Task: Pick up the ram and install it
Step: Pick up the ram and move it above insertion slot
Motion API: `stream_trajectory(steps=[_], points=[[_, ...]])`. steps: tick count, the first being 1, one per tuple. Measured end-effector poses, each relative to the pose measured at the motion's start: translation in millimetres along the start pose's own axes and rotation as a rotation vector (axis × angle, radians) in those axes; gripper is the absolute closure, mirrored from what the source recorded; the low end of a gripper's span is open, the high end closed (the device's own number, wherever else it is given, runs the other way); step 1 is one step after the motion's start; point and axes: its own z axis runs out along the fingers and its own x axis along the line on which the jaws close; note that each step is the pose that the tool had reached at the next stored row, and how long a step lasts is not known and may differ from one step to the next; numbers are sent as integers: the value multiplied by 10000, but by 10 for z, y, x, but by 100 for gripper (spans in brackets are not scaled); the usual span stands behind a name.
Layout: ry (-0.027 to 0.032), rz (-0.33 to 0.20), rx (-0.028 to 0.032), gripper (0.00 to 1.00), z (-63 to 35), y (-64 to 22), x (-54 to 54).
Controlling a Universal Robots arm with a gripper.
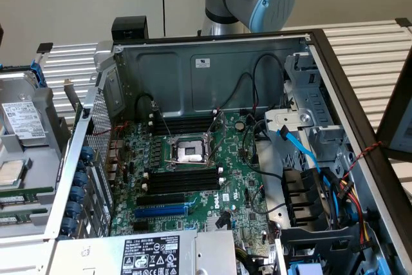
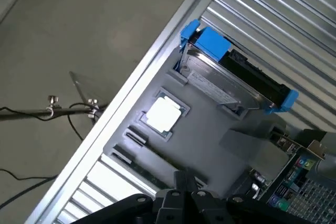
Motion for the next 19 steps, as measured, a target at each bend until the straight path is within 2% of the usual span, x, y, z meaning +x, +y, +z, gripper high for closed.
stream_trajectory(steps=[13,14,15,17,19], points=[[113,-2356,-27,89,126,-7,1],[122,-2553,-29,83,136,-7,1],[131,-2727,-32,83,144,-7,2],[149,-3087,-37,70,162,-8,2],[167,-3462,-42,70,180,-9,2]])
